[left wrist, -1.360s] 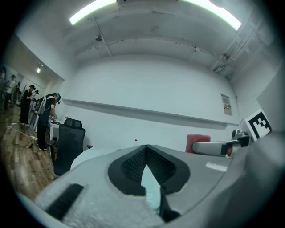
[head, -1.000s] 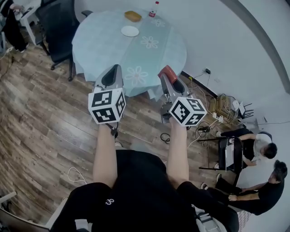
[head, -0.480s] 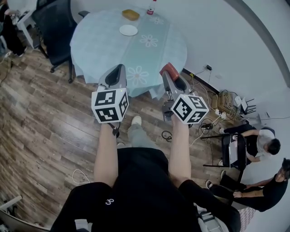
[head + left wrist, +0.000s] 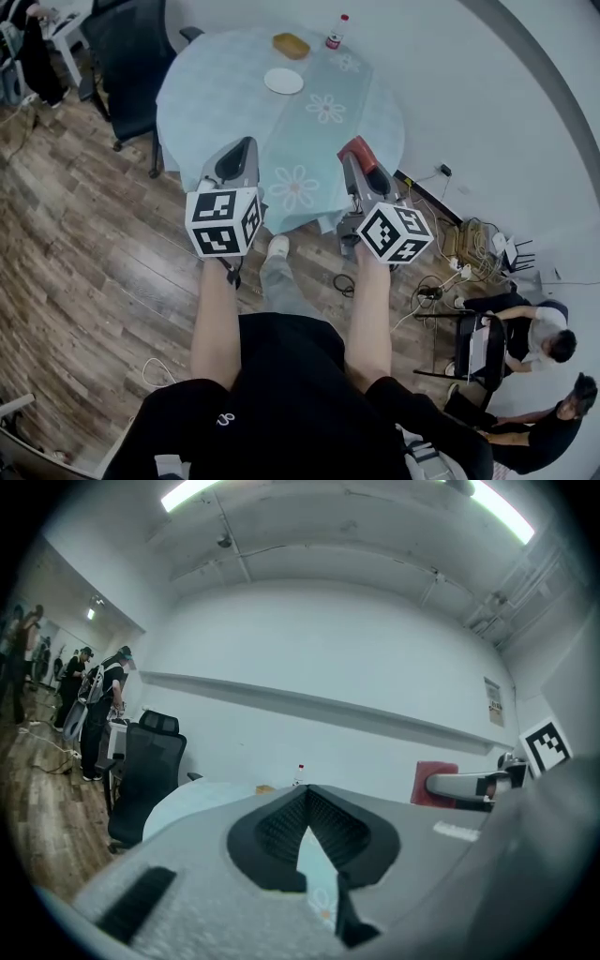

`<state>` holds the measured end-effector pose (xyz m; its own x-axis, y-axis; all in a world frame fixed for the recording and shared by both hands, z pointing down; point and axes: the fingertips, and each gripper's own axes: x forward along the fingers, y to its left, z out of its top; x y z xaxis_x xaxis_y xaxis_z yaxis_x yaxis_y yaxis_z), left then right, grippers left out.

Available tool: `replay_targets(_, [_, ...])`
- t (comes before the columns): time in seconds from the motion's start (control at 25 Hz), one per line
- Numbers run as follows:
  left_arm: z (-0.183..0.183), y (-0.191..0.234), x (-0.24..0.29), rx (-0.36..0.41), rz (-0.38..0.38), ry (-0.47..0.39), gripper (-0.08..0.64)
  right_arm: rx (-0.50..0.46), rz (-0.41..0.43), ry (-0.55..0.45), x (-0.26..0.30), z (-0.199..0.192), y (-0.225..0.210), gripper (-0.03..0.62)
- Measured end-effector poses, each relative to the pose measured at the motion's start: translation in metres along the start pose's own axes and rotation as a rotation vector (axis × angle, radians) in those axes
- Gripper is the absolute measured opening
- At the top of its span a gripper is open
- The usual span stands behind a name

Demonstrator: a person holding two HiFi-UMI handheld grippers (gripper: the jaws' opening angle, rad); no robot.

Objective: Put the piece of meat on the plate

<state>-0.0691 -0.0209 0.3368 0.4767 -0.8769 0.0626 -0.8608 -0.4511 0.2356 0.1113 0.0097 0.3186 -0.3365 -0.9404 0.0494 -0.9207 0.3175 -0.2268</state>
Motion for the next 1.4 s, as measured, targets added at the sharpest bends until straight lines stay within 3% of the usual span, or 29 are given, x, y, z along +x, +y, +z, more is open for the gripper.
replay_targets(0.24, [-0.019, 0.013, 0.066, 0.0, 0.0, 0.046, -0.006, 0.03, 0.03, 0.049, 0.068, -0.016, -0.035, 0.104])
replay_targets(0.48, [-0.05, 0.042, 0.162, -0.025, 0.046, 0.133, -0.006, 0.084, 0.052, 0.133, 0.163, -0.041, -0.099, 0.104])
replay_targets(0.8, [-0.044, 0.067, 0.282, -0.008, 0.117, 0.205, -0.006, 0.132, 0.068, 0.177, 0.282, -0.033, -0.182, 0.104])
replay_targets(1.0, [-0.06, 0.091, 0.32, -0.017, 0.162, 0.257, -0.006, 0.146, 0.109, 0.224, 0.325, -0.053, -0.196, 0.104])
replay_targets(1.16, [-0.078, 0.103, 0.337, -0.006, 0.145, 0.322, -0.006, 0.202, 0.099, 0.279, 0.348, -0.083, -0.2, 0.104])
replay_targets(1.4, [-0.092, 0.132, 0.358, -0.044, 0.151, 0.353, -0.006, 0.191, 0.102, 0.358, 0.372, -0.107, -0.202, 0.104])
